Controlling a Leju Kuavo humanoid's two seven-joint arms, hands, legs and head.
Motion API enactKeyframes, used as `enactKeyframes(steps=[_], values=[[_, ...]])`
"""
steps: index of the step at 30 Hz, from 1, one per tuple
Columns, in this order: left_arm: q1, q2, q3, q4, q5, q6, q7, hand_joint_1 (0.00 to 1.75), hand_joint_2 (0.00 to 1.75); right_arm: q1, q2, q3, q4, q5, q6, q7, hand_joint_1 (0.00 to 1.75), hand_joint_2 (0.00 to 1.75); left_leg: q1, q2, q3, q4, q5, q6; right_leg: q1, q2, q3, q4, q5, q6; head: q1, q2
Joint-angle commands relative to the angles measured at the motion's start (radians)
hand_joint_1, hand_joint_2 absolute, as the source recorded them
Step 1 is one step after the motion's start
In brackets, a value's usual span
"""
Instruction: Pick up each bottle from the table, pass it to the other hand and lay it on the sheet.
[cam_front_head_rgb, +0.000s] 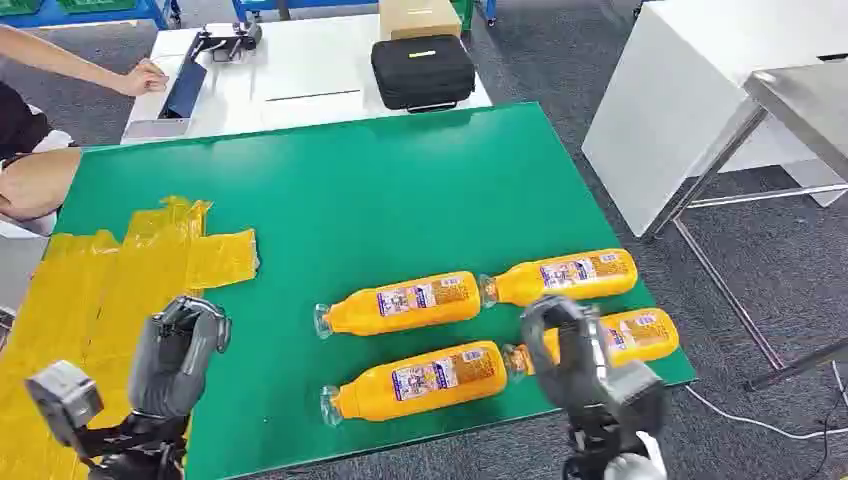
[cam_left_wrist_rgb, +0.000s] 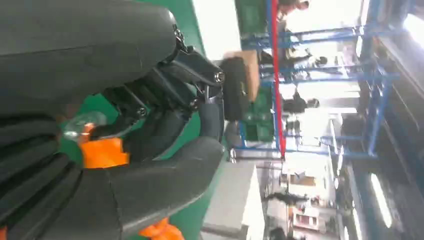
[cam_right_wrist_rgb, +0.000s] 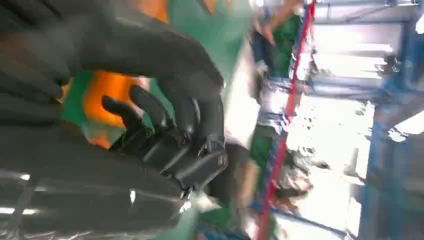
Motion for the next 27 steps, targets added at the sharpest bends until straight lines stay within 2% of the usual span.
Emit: enactKeyframes(steps=[1, 3, 4, 6, 9, 11, 12, 13, 15, 16, 17, 20, 24, 27], values=[[-0.009, 0.03, -0.067, 0.151, 0.008, 0.045, -0.006, 0.0, 1.75, -0.07, -0.076, 0.168, 0.165, 0.037, -0.1, 0.045, 0.0, 1.75, 0.001, -0.001, 0.003, -0.002, 0.0, -0.001, 0.001, 0.0, 0.004, -0.003, -0.001, -0.002, 0.002, 0.0], [-0.002, 0.033, -0.064, 0.145, 0.017, 0.054, 0.003, 0.0, 1.75, -0.048, -0.099, 0.162, 0.118, 0.11, -0.125, 0.072, 0.0, 1.75, 0.001, -0.001, 0.006, -0.002, -0.002, -0.001, 0.0, 0.002, 0.008, -0.003, -0.003, -0.002, 0.001, 0.0], [0.001, 0.034, -0.063, 0.144, 0.018, 0.055, 0.004, 0.0, 1.75, -0.039, -0.107, 0.159, 0.107, 0.129, -0.131, 0.081, 0.0, 1.75, 0.0, -0.001, 0.003, -0.001, -0.001, 0.0, 0.0, 0.0, 0.004, -0.002, -0.002, -0.001, 0.002, 0.0], [0.018, 0.042, -0.058, 0.139, 0.023, 0.066, 0.005, 0.0, 1.75, 0.002, -0.079, 0.159, 0.061, 0.21, -0.191, 0.088, 0.0, 1.75, 0.001, -0.001, 0.007, -0.002, -0.003, -0.001, 0.0, 0.002, 0.009, -0.003, -0.004, -0.002, 0.001, 0.0], [0.039, 0.049, -0.051, 0.134, 0.029, 0.075, -0.005, 0.0, 1.75, 0.025, -0.107, 0.161, 0.029, 0.277, -0.253, 0.118, 0.0, 1.75, 0.0, -0.001, 0.003, -0.001, -0.002, 0.0, 0.0, 0.0, 0.004, -0.001, -0.002, -0.002, 0.002, 0.0], [0.041, 0.049, -0.051, 0.135, 0.032, 0.078, -0.009, 0.0, 1.75, 0.037, -0.14, 0.143, 0.016, 0.358, -0.286, 0.137, 0.0, 1.75, 0.001, -0.001, 0.007, -0.001, -0.004, -0.002, 0.0, 0.002, 0.008, -0.002, -0.004, -0.003, 0.001, 0.0], [0.042, 0.048, -0.051, 0.135, 0.034, 0.08, -0.011, 0.0, 1.75, 0.046, -0.147, 0.128, 0.002, 0.381, -0.296, 0.143, 0.0, 1.75, 0.0, -0.001, 0.002, -0.001, -0.003, 0.0, 0.0, 0.001, 0.003, -0.001, -0.002, -0.002, 0.001, 0.0], [0.043, 0.048, -0.05, 0.135, 0.035, 0.081, -0.012, 0.0, 1.75, 0.05, -0.15, 0.12, -0.006, 0.387, -0.298, 0.145, 0.0, 1.75, 0.0, -0.002, 0.004, -0.001, -0.004, -0.001, 0.0, 0.001, 0.005, -0.001, -0.003, -0.002, 0.001, 0.0], [0.044, 0.049, -0.05, 0.134, 0.035, 0.082, -0.012, 0.0, 1.75, 0.053, -0.152, 0.115, -0.017, 0.392, -0.295, 0.15, 0.0, 1.75, 0.0, -0.002, 0.002, -0.001, -0.003, 0.0, 0.0, 0.0, 0.003, -0.001, -0.002, -0.002, 0.002, 0.0], [0.046, 0.049, -0.049, 0.132, 0.036, 0.084, -0.014, 0.0, 1.75, 0.058, -0.148, 0.1, -0.031, 0.425, -0.289, 0.164, 0.0, 1.75, 0.001, -0.002, 0.009, -0.001, -0.006, -0.002, 0.0, 0.003, 0.01, -0.002, -0.005, -0.003, 0.001, 0.0], [0.047, 0.05, -0.049, 0.131, 0.037, 0.086, -0.015, 0.0, 1.75, 0.062, -0.146, 0.09, -0.037, 0.451, -0.288, 0.172, 0.0, 1.75, 0.0, -0.001, 0.004, -0.001, -0.003, -0.001, 0.0, 0.001, 0.005, -0.001, -0.003, -0.002, 0.001, 0.0], [0.061, 0.055, -0.046, 0.122, 0.043, 0.094, -0.018, 0.0, 1.75, 0.089, -0.146, 0.029, -0.107, 0.505, -0.253, 0.184, 0.0, 1.75, 0.0, -0.001, 0.005, 0.0, -0.004, -0.001, 0.0, 0.002, 0.006, -0.001, -0.004, -0.002, 0.002, 0.0], [0.07, 0.056, -0.042, 0.119, 0.048, 0.098, -0.02, 0.0, 1.75, 0.163, -0.161, -0.089, -0.221, 0.732, -0.141, 0.255, 0.0, 1.75, 0.0, -0.003, 0.003, 0.0, -0.004, 0.0, -0.001, 0.0, 0.004, 0.0, -0.004, -0.002, 0.001, 0.0], [0.07, 0.056, -0.042, 0.119, 0.048, 0.098, -0.02, 0.0, 1.75, 0.168, -0.16, -0.1, -0.229, 0.73, -0.133, 0.253, 0.0, 1.75, 0.0, -0.003, 0.001, 0.0, -0.003, 0.0, 0.0, -0.001, 0.003, -0.001, -0.003, -0.001, 0.002, 0.0]])
